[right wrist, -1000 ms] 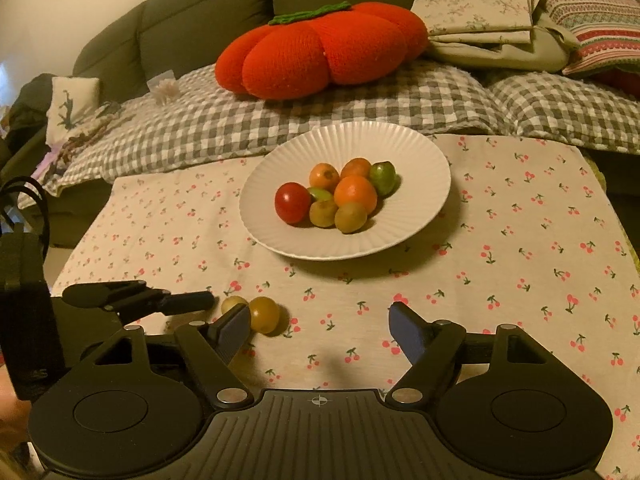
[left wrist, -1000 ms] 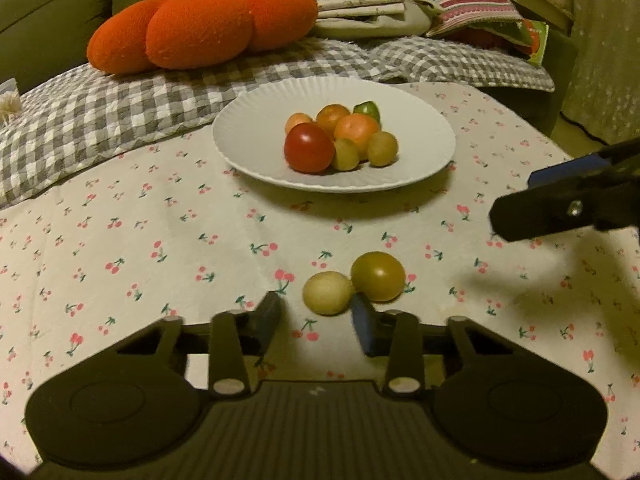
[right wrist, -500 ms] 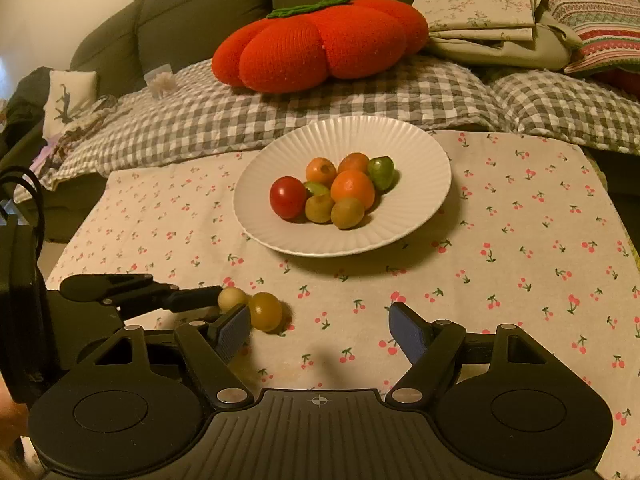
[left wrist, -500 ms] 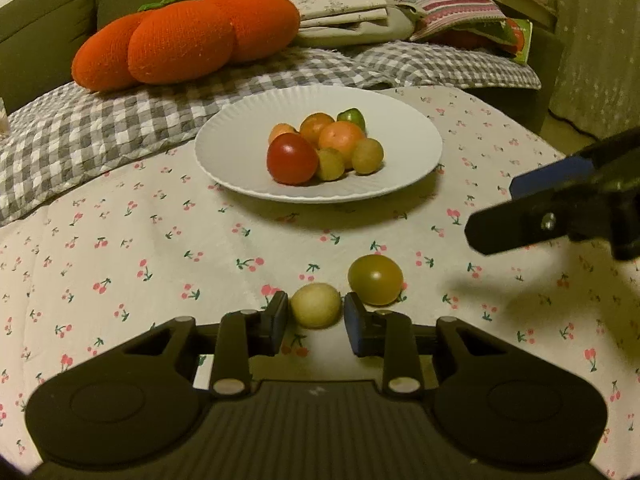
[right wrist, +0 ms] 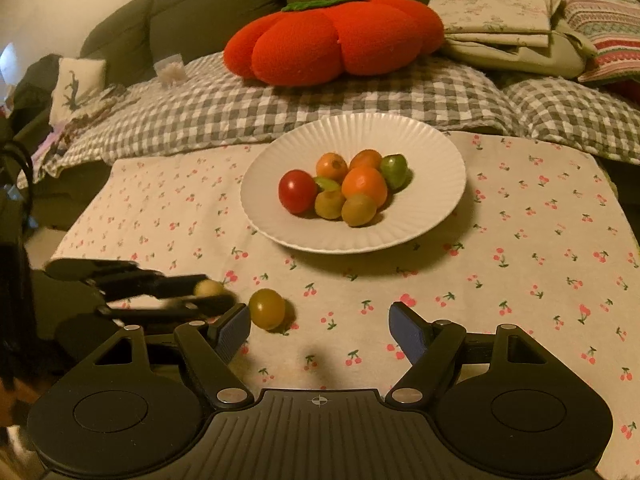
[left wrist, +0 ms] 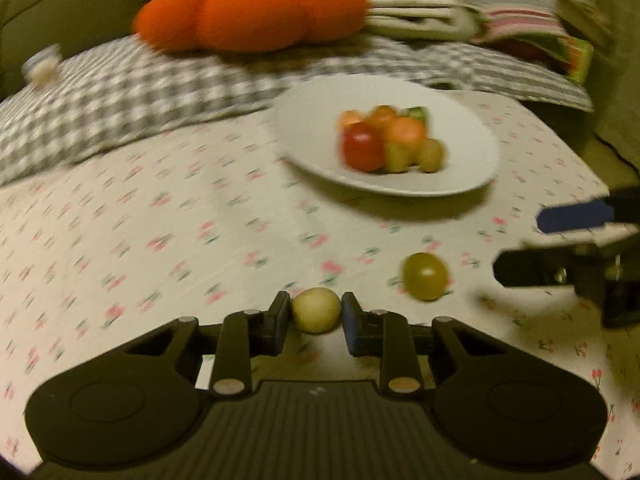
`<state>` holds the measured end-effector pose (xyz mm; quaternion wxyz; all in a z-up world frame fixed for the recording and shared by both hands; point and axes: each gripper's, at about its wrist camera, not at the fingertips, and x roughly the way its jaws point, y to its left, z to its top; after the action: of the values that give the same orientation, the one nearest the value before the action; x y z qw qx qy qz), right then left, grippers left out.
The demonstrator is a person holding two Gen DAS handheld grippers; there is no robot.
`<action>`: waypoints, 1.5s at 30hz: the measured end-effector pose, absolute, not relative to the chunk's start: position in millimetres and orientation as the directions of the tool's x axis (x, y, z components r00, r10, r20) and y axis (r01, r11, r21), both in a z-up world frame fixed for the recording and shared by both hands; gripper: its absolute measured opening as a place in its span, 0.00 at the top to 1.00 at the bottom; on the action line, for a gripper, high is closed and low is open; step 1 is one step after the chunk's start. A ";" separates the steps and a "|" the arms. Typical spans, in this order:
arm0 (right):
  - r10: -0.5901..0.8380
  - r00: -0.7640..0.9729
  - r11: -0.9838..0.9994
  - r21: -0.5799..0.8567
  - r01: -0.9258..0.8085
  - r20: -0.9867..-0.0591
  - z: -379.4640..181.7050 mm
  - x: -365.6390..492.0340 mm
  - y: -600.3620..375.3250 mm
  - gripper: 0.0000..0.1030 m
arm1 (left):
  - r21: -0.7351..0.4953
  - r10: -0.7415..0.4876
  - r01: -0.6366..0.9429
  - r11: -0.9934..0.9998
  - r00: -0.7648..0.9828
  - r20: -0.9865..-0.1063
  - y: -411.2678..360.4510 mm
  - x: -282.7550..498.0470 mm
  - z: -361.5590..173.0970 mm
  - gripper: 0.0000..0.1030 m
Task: Organize fruits
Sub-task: 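Grasp the pale yellow fruit with the left gripper while the right gripper grasps the olive-green fruit, then carry both fruits onto the white plate and open both grippers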
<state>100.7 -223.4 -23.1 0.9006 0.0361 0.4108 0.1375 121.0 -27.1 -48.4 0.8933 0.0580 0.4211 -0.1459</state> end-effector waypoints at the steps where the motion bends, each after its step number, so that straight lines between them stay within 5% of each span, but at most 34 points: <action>1: 0.279 0.622 0.958 0.173 -0.227 -0.731 -24.8 101.2 -220.9 0.25 | -0.025 -0.201 0.286 0.958 0.604 -0.772 -21.4 120.2 -46.5 0.75; 14: 0.311 0.610 0.933 0.112 -0.342 -0.728 -58.6 112.4 -175.5 0.29 | 0.002 -0.110 0.175 0.985 0.629 -0.769 2.1 117.0 -35.1 0.75; 19: 0.289 0.637 0.935 0.066 -0.349 -0.715 -68.8 112.2 -167.9 0.43 | 0.006 -0.111 0.181 0.983 0.633 -0.766 0.5 116.7 -33.4 0.75; 24: 0.288 0.651 0.937 0.065 -0.344 -0.703 -68.0 112.8 -169.2 0.76 | 0.008 -0.114 0.186 0.983 0.632 -0.766 -1.4 116.3 -34.0 0.75; 45: 0.342 0.653 0.930 0.141 -0.340 -0.676 -29.5 100.1 -173.1 0.76 | -0.014 -0.144 0.199 0.980 0.657 -0.740 -10.0 111.3 -24.7 0.75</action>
<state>100.1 -173.1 -29.5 0.9091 0.0010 0.3720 0.1875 111.3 -10.0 -24.7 0.9095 0.0344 0.4035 -0.0944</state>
